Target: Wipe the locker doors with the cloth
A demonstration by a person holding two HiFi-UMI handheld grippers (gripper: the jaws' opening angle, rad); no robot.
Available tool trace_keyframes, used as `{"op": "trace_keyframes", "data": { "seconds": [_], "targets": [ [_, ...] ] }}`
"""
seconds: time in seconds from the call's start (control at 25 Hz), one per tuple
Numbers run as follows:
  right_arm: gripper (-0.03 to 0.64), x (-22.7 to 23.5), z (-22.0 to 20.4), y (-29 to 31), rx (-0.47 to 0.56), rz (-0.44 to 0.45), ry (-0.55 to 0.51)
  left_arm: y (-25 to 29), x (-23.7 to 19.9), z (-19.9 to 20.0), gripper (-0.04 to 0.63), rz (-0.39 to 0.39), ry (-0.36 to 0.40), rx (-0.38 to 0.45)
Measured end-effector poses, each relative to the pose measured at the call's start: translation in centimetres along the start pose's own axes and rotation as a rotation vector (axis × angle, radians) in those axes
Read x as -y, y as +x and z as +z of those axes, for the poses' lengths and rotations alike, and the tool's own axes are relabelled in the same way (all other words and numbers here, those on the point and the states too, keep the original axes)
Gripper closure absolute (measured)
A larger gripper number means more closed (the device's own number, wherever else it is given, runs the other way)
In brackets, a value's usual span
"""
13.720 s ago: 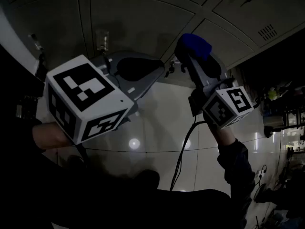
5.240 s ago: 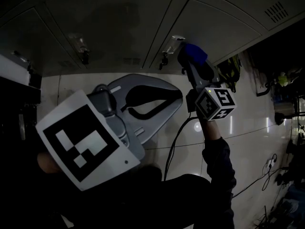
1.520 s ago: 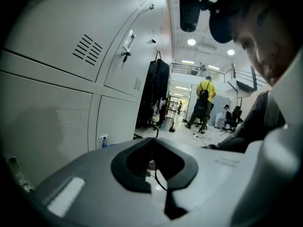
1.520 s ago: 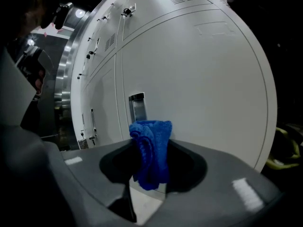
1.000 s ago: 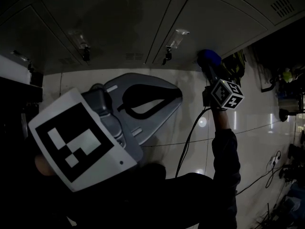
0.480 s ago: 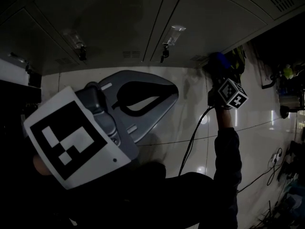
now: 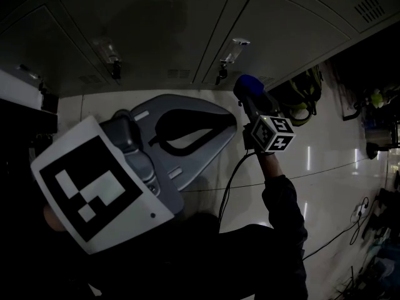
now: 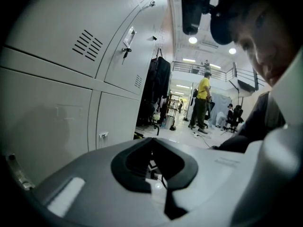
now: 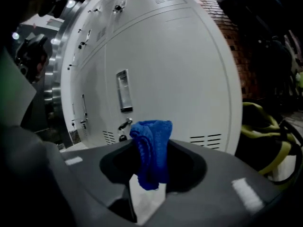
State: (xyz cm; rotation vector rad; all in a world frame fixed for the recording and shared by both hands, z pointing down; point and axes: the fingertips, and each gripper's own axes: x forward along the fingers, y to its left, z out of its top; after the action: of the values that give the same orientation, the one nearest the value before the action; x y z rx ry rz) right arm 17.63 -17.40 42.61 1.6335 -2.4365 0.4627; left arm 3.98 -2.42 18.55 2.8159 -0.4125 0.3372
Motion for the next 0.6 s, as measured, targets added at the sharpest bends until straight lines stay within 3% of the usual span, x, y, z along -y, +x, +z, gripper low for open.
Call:
{"op": "trace_keyframes", "data": {
  "seconds": [0.2,0.6],
  "targets": [
    [0.468,-3.4,1.1,2.2,0.016,0.061,-0.046,-0.7,-0.3,0.3,0.617,0.005,-0.003,0.013],
    [0.468,-3.1,1.7,3.9,0.031,0.061,-0.052,-0.7,-0.5,0.1,0.617,0.003,-0.018,0.009]
  ]
}}
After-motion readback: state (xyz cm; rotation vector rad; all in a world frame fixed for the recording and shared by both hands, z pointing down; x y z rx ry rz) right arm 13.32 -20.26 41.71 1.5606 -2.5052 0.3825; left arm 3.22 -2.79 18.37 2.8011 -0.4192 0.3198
